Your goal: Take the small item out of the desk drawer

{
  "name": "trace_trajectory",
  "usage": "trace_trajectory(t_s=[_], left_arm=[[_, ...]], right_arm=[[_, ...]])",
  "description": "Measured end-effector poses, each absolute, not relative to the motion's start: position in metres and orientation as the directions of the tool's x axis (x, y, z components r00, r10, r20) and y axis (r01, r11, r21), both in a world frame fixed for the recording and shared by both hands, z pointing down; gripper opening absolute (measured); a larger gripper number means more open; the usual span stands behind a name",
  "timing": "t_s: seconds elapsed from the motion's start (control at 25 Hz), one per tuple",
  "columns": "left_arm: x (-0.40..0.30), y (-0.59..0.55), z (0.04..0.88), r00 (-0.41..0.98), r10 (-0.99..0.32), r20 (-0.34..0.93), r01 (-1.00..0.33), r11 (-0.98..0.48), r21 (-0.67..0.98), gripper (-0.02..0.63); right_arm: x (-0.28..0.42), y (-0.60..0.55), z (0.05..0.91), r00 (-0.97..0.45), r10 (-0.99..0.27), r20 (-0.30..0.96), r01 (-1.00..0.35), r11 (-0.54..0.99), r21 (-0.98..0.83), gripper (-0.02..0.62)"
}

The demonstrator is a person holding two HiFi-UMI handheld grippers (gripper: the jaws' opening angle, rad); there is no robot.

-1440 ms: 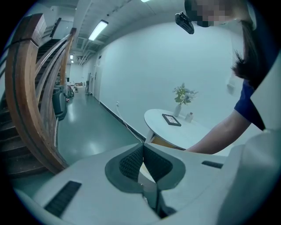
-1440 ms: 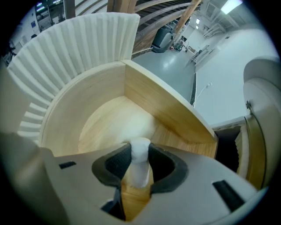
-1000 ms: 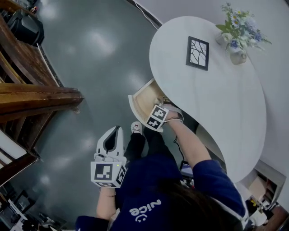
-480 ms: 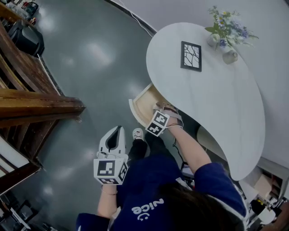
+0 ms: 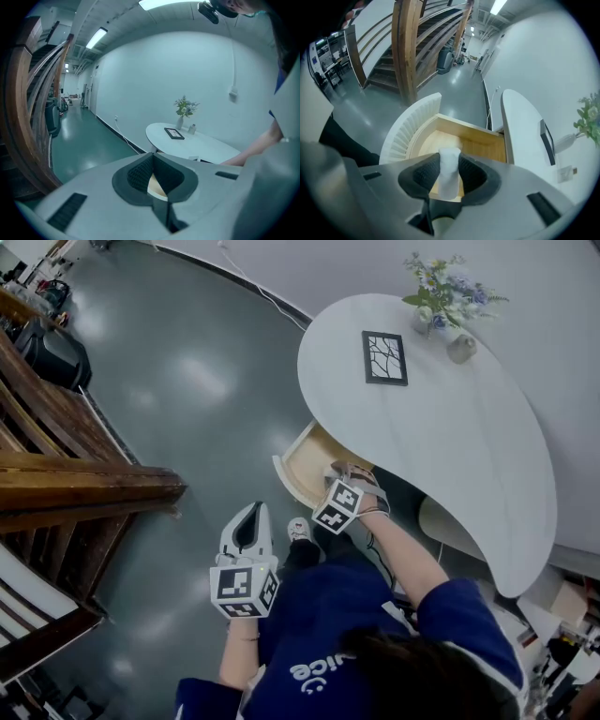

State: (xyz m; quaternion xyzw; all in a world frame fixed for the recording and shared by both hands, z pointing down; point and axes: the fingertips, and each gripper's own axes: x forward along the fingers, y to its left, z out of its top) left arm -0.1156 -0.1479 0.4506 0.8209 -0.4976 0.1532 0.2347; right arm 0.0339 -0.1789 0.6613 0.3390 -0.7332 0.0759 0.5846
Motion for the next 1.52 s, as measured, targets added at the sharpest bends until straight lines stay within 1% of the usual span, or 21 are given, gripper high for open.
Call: trace_trajectory(t_s=[0.44,0.92,1.24,1.52], left_arm=[[-0.099,-0.154,0.457,0.516,-0.707,0.483,-0.855,-0.459,0.24,0.003],[-0.065,-0.156,0.459,0.582,-0.664,0.47,-0.805,-0.551,0.22,0.004],[-0.044,-0.153,0.455,0.618,-0.643,0.452,-0.774,-0.597,0.21,0.003],[-0.028,-0.152,0.451,0.643,-0.63,0.435,-0.754,-0.62,0.215,0.004]], right_arm=[[0.035,-0.177,0.602,-0.147,-0.499,0.854,-0.763,0.606,0.223,0.132],[0.053,-0.157,0.559,-0.15,-0.558,0.816,-0.853,0.49,0.179,0.133],[0.067,-0.151,0.523,-0.147,-0.636,0.758,-0.914,0.38,0.141,0.133],[0.082,-0.14,0.499,-0.118,-0.691,0.713,-0.947,0.294,0.128,0.133]])
